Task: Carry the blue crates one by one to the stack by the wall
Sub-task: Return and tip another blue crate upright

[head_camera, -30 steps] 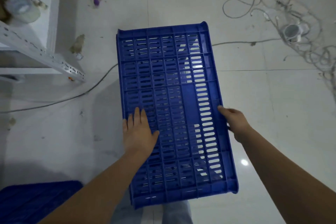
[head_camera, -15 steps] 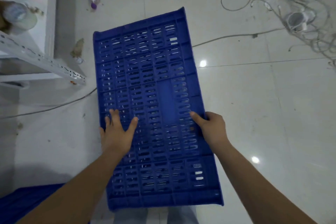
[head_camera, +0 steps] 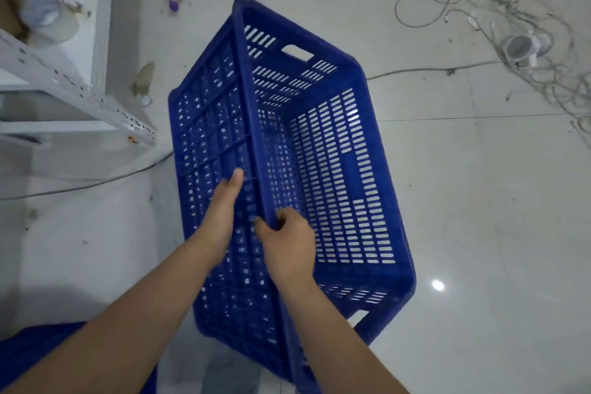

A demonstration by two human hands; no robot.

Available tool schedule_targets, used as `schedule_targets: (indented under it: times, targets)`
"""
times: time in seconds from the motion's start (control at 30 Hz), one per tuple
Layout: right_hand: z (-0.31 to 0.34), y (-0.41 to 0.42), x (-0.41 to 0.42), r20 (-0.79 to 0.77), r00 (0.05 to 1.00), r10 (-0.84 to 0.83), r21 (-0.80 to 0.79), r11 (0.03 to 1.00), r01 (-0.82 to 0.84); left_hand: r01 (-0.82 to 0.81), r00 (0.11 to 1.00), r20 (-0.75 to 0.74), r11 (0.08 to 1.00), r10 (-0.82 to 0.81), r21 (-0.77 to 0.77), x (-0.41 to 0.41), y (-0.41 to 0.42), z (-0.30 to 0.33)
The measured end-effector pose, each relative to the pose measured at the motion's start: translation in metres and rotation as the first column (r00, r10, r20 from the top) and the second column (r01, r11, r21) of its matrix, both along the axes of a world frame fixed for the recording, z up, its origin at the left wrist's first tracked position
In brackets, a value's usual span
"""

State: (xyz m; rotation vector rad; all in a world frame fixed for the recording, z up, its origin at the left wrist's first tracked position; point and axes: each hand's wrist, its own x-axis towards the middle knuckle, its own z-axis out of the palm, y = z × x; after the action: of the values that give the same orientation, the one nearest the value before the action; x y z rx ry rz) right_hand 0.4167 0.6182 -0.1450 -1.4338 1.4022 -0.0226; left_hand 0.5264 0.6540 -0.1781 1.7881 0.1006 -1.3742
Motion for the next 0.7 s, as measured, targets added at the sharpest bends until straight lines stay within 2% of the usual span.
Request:
schedule_targets:
  times: [0.07,0.13,0.2,0.27,0.33,0.4,0.5,0.57,0.7]
  targets:
    - [-0.006,0.018,0.017,0.021,0.998,0.068,0.025,0.997,-0.068,-0.057,0.998,0.031,0.998,0.058,-0.029,0.0,0.006,0.003]
    - [-0.013,0.035,0.035,0.014,0.993,0.117,0.035,0.992,-0.117,-0.02,0.991,0.128,0.999,0.023,-0.026,0.005,0.015,0.001]
    - [-0.024,0.05,0.05,0.024,0.992,0.125,0.059,0.99,-0.126,0.04,0.964,0.262,0.998,-0.049,0.038,0.016,0.027,-0.01]
    - [-0.033,0.06,0.057,0.101,0.989,0.113,0.179,0.975,-0.129,0.033,0.935,0.347,0.99,-0.08,0.138,0.031,0.038,-0.019]
    - [-0.042,0.063,0.053,0.198,0.975,0.101,0.29,0.944,-0.156,-0.011,0.916,0.394,0.98,-0.069,0.197,0.047,0.049,-0.029]
    - [-0.051,0.052,0.037,0.194,0.971,0.139,0.266,0.945,-0.189,-0.027,0.922,0.382,0.97,-0.07,0.241,0.062,0.061,-0.041]
    - [-0.062,0.012,0.0,-0.006,0.983,0.183,0.11,0.977,-0.182,0.004,0.944,0.315,0.953,-0.104,0.303,0.077,0.072,-0.054]
    - [-0.071,-0.017,-0.029,-0.166,0.978,0.127,-0.021,0.991,-0.132,0.0,0.955,0.283,0.949,-0.094,0.314,0.081,0.076,-0.061]
    - [-0.088,-0.059,-0.074,-0.411,0.911,0.042,-0.281,0.945,-0.17,0.02,0.971,0.215,0.936,-0.102,0.352,0.083,0.079,-0.074]
